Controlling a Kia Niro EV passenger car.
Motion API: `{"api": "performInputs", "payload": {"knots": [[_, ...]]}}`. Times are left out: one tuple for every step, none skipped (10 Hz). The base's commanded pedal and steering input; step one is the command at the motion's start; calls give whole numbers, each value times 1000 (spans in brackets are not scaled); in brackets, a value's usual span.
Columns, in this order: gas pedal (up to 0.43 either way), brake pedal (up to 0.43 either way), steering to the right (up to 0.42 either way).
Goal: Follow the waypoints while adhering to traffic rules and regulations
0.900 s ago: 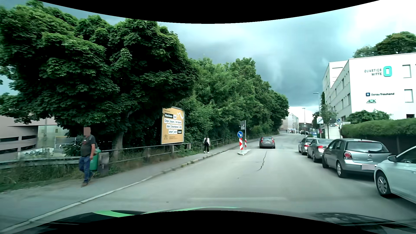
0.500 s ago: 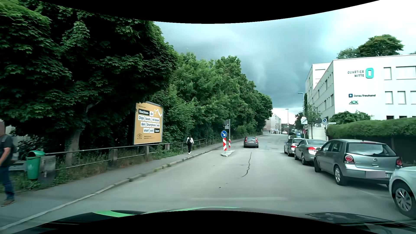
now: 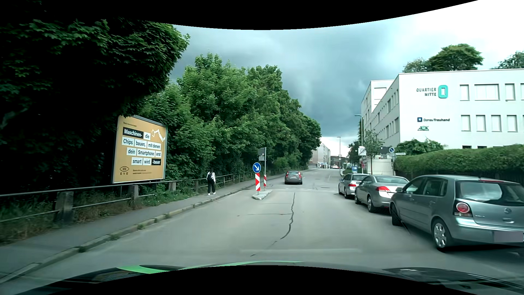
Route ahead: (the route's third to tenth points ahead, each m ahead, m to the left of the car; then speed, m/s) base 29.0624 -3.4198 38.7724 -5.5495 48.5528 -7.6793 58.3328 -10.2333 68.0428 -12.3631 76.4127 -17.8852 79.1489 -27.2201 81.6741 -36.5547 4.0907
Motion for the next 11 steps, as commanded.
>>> {"api": "performInputs", "payload": {"knots": [[47,0,114],[59,0,104],[59,0,93],[59,0,84],[59,0,82],[59,0,82],[59,0,76],[59,0,70],[59,0,59],[59,0,50],[59,0,47]]}}
